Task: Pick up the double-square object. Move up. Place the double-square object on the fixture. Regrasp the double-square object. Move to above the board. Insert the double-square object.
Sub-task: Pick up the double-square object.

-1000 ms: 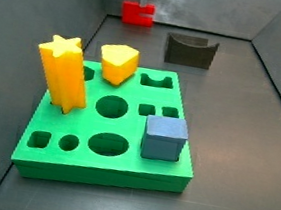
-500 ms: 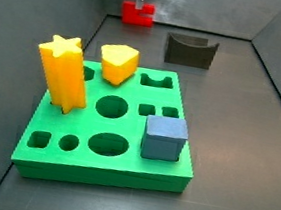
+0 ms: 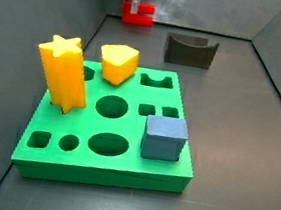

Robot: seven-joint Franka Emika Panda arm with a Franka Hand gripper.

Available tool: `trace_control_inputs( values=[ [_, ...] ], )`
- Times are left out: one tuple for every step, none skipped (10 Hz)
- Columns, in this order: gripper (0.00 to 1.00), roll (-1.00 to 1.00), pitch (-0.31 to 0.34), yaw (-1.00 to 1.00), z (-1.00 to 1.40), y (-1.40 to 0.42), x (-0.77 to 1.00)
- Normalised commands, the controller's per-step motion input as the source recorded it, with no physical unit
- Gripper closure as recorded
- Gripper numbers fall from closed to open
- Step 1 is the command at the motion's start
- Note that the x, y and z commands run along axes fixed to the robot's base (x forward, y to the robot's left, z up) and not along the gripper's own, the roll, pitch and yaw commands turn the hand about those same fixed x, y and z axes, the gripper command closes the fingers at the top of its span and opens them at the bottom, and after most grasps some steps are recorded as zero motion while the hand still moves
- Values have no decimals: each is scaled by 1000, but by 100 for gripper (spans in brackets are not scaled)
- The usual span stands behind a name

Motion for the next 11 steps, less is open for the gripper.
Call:
trace_control_inputs(
  values=[
    [0,11,-91,-569,-951,0,-49],
    [0,13,-99,-503,-931,37,-217],
    [0,0,-139,-229,-503,111,-169],
    [0,0,0,0,0,0,0],
    [100,0,0,0,0,0,0],
    [100,0,0,0,0,0,0],
    [100,0,0,0,0,0,0],
    [100,0,0,0,0,0,0],
    [100,0,0,0,0,0,0],
    [100,0,0,0,0,0,0],
    [100,0,0,0,0,0,0]
  ],
)
